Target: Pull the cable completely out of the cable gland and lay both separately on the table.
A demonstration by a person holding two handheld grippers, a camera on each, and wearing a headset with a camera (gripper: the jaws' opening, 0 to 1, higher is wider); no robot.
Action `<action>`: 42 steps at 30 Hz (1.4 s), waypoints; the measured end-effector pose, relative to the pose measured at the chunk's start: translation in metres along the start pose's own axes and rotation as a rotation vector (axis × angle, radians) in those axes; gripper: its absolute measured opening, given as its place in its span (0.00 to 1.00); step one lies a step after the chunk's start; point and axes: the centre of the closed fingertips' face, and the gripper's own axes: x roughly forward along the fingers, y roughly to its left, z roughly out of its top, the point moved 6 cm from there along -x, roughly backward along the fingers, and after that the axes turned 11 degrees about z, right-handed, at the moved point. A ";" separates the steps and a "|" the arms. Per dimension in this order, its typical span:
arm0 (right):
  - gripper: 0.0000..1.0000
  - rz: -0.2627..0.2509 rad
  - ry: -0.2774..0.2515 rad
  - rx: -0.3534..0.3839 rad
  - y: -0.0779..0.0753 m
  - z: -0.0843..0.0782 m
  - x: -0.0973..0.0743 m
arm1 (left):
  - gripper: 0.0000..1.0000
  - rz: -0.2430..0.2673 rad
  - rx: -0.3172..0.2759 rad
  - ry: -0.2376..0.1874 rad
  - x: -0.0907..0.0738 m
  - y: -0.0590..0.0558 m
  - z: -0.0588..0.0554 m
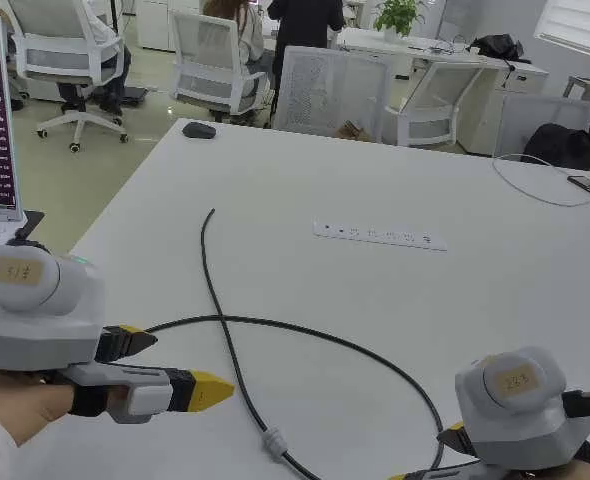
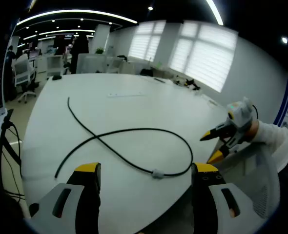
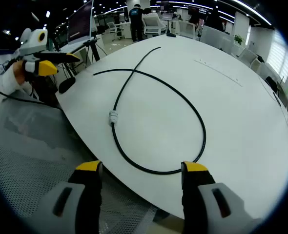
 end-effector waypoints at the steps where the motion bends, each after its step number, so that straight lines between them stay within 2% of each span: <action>1: 0.68 0.000 0.000 0.000 0.000 0.000 0.000 | 0.76 0.000 -0.001 -0.001 0.000 0.000 0.000; 13: 0.67 -0.005 0.022 0.000 -0.002 -0.002 0.002 | 0.75 -0.018 0.021 0.010 0.001 -0.003 -0.001; 20: 0.67 -0.001 0.047 -0.010 -0.001 -0.005 0.004 | 0.75 -0.017 0.012 -0.002 0.000 -0.002 0.001; 42: 0.65 0.003 0.050 -0.011 -0.001 -0.005 0.005 | 0.75 -0.018 0.014 0.002 0.002 -0.003 0.000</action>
